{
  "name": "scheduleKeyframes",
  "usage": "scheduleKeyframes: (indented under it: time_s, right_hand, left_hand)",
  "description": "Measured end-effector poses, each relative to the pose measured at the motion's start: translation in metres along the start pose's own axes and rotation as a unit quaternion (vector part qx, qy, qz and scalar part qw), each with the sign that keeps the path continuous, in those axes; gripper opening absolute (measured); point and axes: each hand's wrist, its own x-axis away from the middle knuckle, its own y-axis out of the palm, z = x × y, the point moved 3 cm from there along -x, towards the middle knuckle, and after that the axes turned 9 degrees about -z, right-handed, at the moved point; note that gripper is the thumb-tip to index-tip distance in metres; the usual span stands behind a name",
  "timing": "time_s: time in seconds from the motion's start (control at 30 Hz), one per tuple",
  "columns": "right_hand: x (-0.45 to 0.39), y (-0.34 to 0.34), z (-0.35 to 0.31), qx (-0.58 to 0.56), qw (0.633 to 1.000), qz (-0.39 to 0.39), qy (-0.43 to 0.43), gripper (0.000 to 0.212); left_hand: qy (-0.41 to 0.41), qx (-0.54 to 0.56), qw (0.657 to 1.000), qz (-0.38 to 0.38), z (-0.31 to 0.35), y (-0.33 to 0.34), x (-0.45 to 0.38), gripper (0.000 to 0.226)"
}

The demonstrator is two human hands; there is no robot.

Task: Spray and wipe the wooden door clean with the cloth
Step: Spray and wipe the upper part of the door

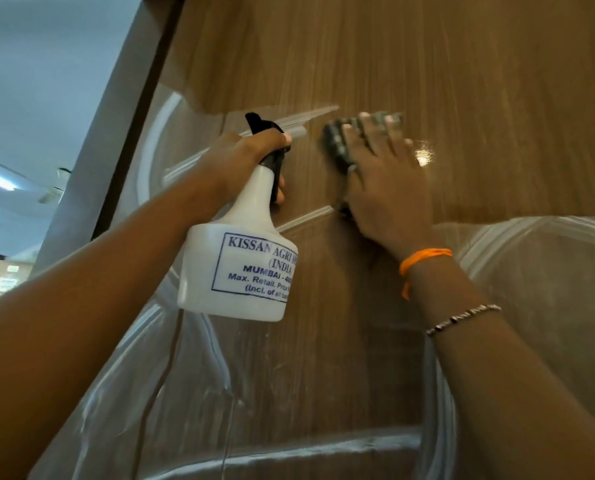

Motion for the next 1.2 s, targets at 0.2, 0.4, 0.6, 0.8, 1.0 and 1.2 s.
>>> scheduleKeyframes:
  time_s: [0.2, 0.4, 0.6, 0.8, 1.0, 1.2]
  right_hand:
    - [0.019, -0.014, 0.044, -0.015, 0.981, 0.053, 0.188, 0.053]
    - [-0.035, -0.002, -0.006, 0.044, 0.989, 0.016, 0.139, 0.057]
    - [-0.078, 0.022, -0.085, 0.041, 0.999, -0.03, -0.004, 0.058]
    - [-0.049, 0.012, -0.05, 0.015, 0.999, -0.033, -0.019, 0.054]
    - [0.001, 0.005, -0.019, 0.004, 0.985, 0.023, 0.173, 0.053]
    - [-0.053, 0.028, -0.083, 0.018, 0.999, 0.022, 0.039, 0.053]
  left_hand:
    - [-0.001, 0.007, 1.0, -0.016, -0.011, -0.007, 0.001, 0.042]
    - [0.02, 0.022, 0.999, -0.011, -0.015, -0.028, 0.007, 0.041]
    - [-0.012, 0.049, 0.999, -0.006, -0.022, -0.047, 0.014, 0.04]
    - [-0.029, 0.045, 0.999, 0.003, -0.02, -0.052, 0.018, 0.04]
    - [-0.024, 0.008, 1.0, -0.002, -0.022, -0.063, 0.022, 0.035]
    - [-0.036, 0.016, 0.999, 0.008, -0.034, -0.084, 0.023, 0.039]
